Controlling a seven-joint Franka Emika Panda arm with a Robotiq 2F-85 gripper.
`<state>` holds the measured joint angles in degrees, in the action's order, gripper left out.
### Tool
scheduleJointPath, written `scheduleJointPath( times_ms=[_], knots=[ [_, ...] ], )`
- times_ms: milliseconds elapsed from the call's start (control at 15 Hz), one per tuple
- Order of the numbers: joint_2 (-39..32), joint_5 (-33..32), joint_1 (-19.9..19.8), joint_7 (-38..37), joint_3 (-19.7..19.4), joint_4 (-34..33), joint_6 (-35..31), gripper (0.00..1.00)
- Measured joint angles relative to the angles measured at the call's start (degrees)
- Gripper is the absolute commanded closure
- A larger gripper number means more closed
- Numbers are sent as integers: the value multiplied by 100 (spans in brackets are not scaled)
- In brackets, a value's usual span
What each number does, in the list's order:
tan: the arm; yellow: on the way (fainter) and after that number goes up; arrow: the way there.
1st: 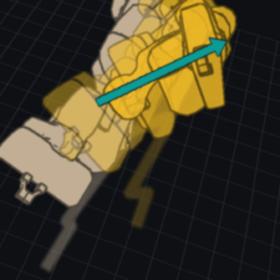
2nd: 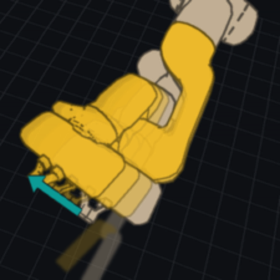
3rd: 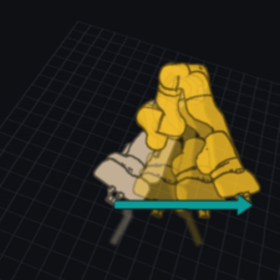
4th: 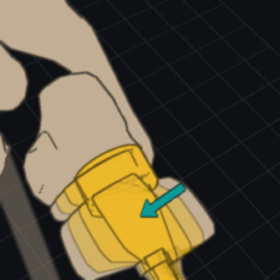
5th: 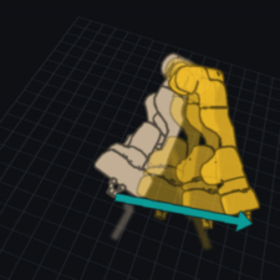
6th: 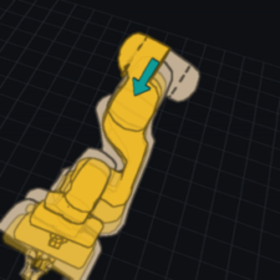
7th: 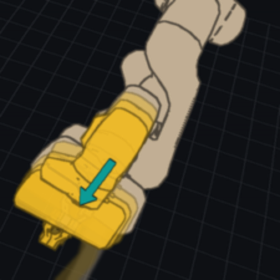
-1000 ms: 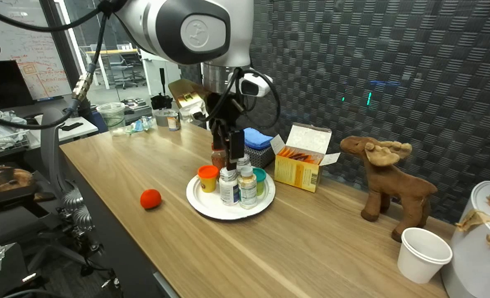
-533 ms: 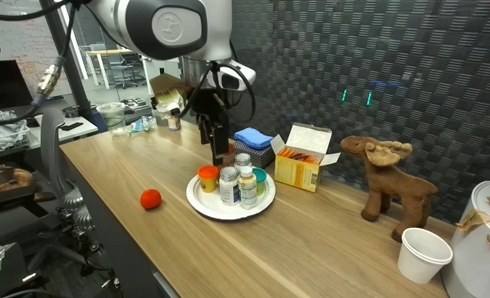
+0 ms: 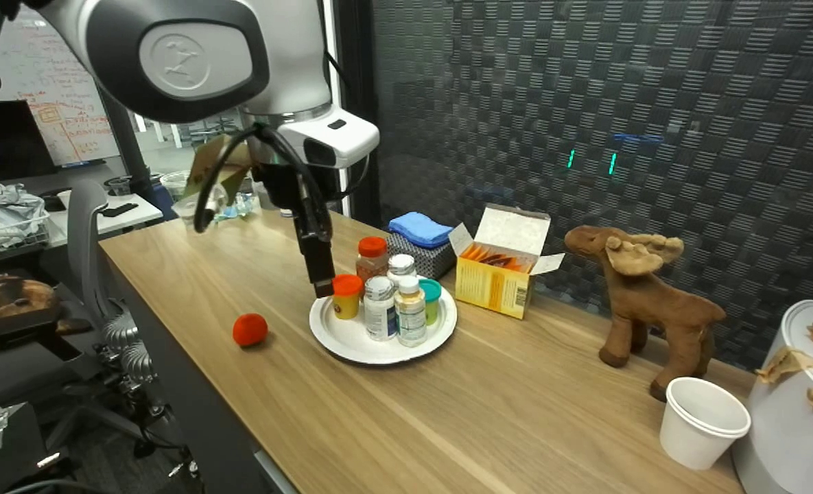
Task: Put the bottles on the tray
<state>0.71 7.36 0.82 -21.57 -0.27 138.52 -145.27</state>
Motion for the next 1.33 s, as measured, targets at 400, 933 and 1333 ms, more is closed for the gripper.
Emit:
scheduleJointPath(
  times_ms=[400, 933, 1333],
  knots=[
    [137, 0, 139, -300, 314, 719, -151, 0],
    [-170, -174, 469, -706, 650, 936, -307, 0],
    [-401, -982, 434, -1129, 401, 929, -743, 35]
  ],
)
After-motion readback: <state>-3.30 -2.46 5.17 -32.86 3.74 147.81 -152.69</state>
